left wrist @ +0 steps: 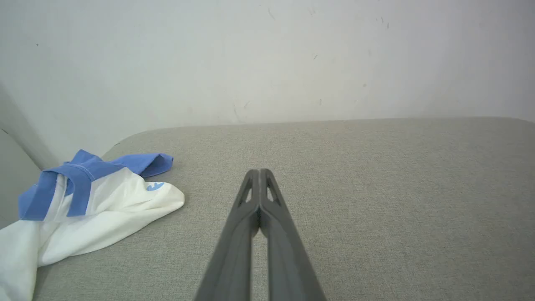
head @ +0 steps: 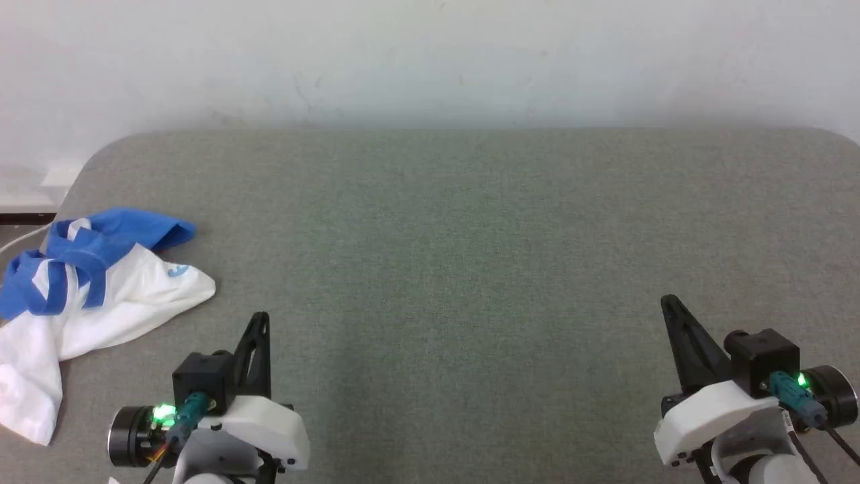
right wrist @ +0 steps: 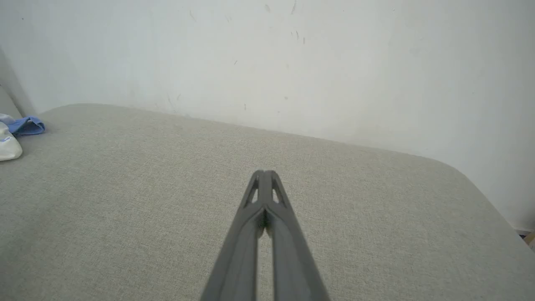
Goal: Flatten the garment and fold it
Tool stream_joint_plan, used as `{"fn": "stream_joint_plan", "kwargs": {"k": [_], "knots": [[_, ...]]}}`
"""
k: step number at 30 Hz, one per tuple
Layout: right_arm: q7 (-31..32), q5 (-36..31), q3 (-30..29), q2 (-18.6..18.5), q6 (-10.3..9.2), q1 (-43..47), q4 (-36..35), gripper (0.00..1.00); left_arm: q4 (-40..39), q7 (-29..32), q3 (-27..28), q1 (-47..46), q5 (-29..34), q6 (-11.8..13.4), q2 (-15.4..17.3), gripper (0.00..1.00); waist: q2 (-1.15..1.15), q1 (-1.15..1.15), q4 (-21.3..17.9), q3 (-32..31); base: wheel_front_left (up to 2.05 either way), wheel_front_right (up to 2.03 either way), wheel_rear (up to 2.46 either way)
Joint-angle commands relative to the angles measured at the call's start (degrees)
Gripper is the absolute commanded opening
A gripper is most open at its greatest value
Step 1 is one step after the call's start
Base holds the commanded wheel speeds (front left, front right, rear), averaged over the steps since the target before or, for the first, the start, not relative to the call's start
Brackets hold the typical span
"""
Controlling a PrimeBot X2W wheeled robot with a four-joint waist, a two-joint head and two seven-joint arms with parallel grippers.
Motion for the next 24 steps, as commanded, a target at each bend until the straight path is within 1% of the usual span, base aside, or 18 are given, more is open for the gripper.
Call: {"fn": "stream_joint_plan", "kwargs": {"k": [1,12,13,24], "knots": [[0.03,-0.12,-0.07,0.19,-0.12,-0.82,0.04,0.00,-0.24,0.01,-0.02,-0.73,0.37,0.37,-0.11,0.00,0.00,0.00,0.00,0.00,0.00,0.00,0.00],[0.03,-0.12,-0.07,0.19,-0.12,-0.82,0.04,0.00,-0.24,0.01,-0.02,-0.73,0.37,0.37,-0.11,0.00,0.00,0.00,0.00,0.00,0.00,0.00,0.00],[0.00,0.00,0.00,0.00,0.00,0.00,0.00,1.00,0.00,0.00,0.00,0.00,0.00,0.00,0.00,1.00,0.00,0.00,0.00,0.00,0.00,0.00,0.00],[-1.17,1.46,-0.11,-0.01,-0.01,0.23,0.18,1.00,0.37,-1.17,-0.49,-0.42,-1.52,-0.20,0.00,1.00,0.00,0.00,0.17,0.08,0.00,0.00,0.00]]}}
